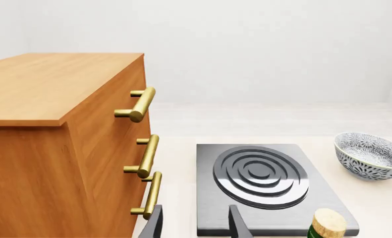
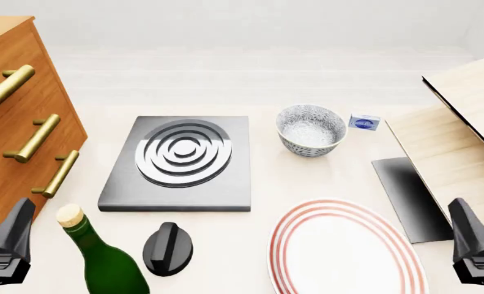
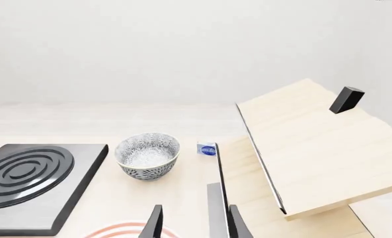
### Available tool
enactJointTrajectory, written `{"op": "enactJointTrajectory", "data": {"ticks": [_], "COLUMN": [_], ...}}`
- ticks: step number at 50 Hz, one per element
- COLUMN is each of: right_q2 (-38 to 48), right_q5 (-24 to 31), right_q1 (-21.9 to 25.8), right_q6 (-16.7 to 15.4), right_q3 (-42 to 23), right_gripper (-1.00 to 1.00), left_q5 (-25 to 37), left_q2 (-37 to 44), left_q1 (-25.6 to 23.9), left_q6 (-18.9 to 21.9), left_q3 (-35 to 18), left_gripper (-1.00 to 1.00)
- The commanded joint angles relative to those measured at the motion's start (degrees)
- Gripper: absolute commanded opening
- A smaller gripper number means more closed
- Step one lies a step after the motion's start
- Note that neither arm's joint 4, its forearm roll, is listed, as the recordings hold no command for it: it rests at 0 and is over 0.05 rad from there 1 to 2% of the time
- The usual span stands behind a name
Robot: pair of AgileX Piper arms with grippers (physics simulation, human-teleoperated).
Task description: Turn on the stove.
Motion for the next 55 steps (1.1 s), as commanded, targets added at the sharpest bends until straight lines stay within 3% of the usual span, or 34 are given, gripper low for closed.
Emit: {"op": "enactJointTrajectory", "data": {"ticks": [1,12,13,15,17,21,23,26,30,32,37,39,55], "right_q2": [0.54,0.92,2.64,2.48,3.56,4.50,6.25,8.08,16.14,17.19,24.85,26.68,40.36], "right_q5": [0.94,9.40,9.76,10.42,10.73,12.13,12.48,12.50,10.83,11.81,12.14,12.27,5.63], "right_q1": [-0.11,-1.57,-1.96,0.59,-0.13,1.17,2.59,3.04,7.69,9.37,15.49,16.38,25.05], "right_q6": [-1.47,-1.97,-4.09,-4.86,-6.36,-5.94,-3.43,-4.38,-6.39,-4.49,-3.32,-2.32,-3.60], "right_q3": [-1.38,-9.79,-10.43,-11.23,-11.94,-14.80,-16.98,-18.24,-19.34,-21.58,-26.06,-27.30,-28.51], "right_gripper": [1.00,1.00,1.00,1.00,1.00,1.00,1.00,1.00,1.00,1.00,1.00,1.00,1.00], "left_q5": [-0.07,-0.07,-0.07,-0.07,-0.07,-0.07,-0.07,-0.07,-0.07,-0.07,-0.07,-0.07,-0.07], "left_q2": [0.25,0.25,0.26,0.26,0.24,0.25,0.25,0.24,0.26,0.25,0.25,0.27,0.25], "left_q1": [0.00,-0.02,0.00,-0.01,0.00,-0.01,0.00,0.00,-0.01,-0.01,-0.01,-0.01,0.00], "left_q6": [0.00,0.00,0.00,-0.01,0.00,0.01,0.00,-0.01,-0.01,0.00,0.01,0.00,0.01], "left_q3": [-0.15,-0.15,-0.15,-0.15,-0.15,-0.15,-0.15,-0.15,-0.15,-0.15,-0.15,-0.15,-0.15], "left_gripper": [1.00,1.00,1.00,1.00,1.00,1.00,1.00,1.00,1.00,1.00,1.00,1.00,1.00]}}
